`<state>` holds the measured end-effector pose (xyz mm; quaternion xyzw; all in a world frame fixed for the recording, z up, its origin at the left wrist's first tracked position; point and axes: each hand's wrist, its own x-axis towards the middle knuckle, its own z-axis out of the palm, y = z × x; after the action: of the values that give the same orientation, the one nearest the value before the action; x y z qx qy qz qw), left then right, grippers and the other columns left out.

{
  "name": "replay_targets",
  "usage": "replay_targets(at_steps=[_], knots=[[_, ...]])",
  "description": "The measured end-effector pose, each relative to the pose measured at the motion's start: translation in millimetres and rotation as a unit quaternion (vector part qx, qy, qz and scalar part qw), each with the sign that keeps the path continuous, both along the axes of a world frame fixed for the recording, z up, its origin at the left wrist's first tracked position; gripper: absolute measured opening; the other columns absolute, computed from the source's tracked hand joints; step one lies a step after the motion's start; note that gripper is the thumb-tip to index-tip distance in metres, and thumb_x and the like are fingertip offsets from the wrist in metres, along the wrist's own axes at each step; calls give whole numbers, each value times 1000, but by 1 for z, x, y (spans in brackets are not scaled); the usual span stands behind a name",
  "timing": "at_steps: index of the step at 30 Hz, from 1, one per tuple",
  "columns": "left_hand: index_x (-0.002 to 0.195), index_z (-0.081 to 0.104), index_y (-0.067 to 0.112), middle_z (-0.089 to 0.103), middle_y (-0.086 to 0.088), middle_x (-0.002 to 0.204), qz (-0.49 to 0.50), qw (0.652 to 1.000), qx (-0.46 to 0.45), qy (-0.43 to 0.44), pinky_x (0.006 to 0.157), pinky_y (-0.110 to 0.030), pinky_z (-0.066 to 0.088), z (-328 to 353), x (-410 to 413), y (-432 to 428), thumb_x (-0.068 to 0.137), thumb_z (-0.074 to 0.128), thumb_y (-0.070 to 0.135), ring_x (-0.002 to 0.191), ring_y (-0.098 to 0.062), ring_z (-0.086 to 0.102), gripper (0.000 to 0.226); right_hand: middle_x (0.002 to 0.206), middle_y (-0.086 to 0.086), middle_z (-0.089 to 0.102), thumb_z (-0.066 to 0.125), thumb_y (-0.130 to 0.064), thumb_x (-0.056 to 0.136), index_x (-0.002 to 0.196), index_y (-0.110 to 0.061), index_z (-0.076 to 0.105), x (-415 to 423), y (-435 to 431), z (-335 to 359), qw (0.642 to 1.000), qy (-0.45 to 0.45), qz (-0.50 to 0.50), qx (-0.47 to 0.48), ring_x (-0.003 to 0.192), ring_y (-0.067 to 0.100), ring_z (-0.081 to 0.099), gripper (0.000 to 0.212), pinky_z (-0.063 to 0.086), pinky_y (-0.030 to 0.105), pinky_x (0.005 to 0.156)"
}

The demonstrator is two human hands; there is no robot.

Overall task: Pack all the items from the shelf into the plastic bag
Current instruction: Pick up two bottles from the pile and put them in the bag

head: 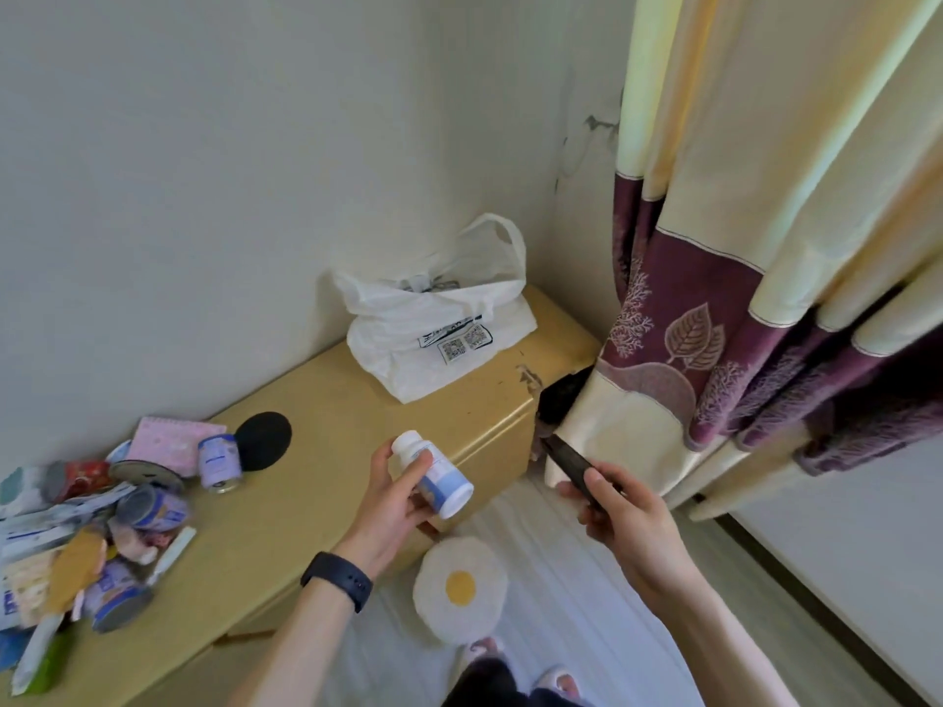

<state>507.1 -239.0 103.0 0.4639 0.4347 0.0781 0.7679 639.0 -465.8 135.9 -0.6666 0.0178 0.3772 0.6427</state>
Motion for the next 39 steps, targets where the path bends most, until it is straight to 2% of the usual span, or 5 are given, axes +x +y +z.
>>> replay_targets(at_steps=[16, 22, 26, 30, 39], knots=[[113, 54, 29, 69, 6, 109, 44, 973, 224, 18, 88, -35, 53, 50, 161, 128, 82, 77, 32, 100, -9, 66, 40, 91, 4, 78, 56, -22, 99, 107, -15, 69, 179, 139, 24, 992, -72, 93, -47, 67, 15, 62, 17, 47, 29, 64], [112, 47, 31, 62, 15, 98, 18, 930, 343, 129, 58, -11, 41, 56, 217, 196, 72, 82, 35, 85, 1, 59, 53, 91, -4, 77, 54, -26, 101, 118, -21, 62, 258, 219, 10, 963, -169, 187, -97, 68, 6, 69, 20, 53, 23, 67], [114, 46, 25, 62, 3, 101, -61, 893, 399, 197, 60, -19, 42, 32, 252, 233, 74, 79, 36, 88, -17, 61, 53, 94, -8, 74, 52, -29, 101, 120, -25, 58, 309, 293, -20, 905, -269, 298, -143, 77, 13, 70, 21, 58, 35, 78], [116, 47, 26, 55, 1, 114, -146, 847, 428, 279, 79, -37, 53, -6, 279, 257, 77, 75, 45, 97, -25, 59, 51, 95, -1, 70, 47, -34, 101, 119, -26, 52, 339, 353, -64, 792, -364, 442, -213, 71, 14, 63, 20, 49, 26, 60], [134, 42, 26, 58, 2, 131, -269, 734, 462, 418, 97, -40, 40, -83, 298, 268, 83, 63, 52, 116, -25, 55, 61, 111, 3, 68, 43, -35, 102, 124, -25, 56, 349, 406, -147, 649, -397, 604, -239, 96, 20, 63, 27, 49, 34, 85]])
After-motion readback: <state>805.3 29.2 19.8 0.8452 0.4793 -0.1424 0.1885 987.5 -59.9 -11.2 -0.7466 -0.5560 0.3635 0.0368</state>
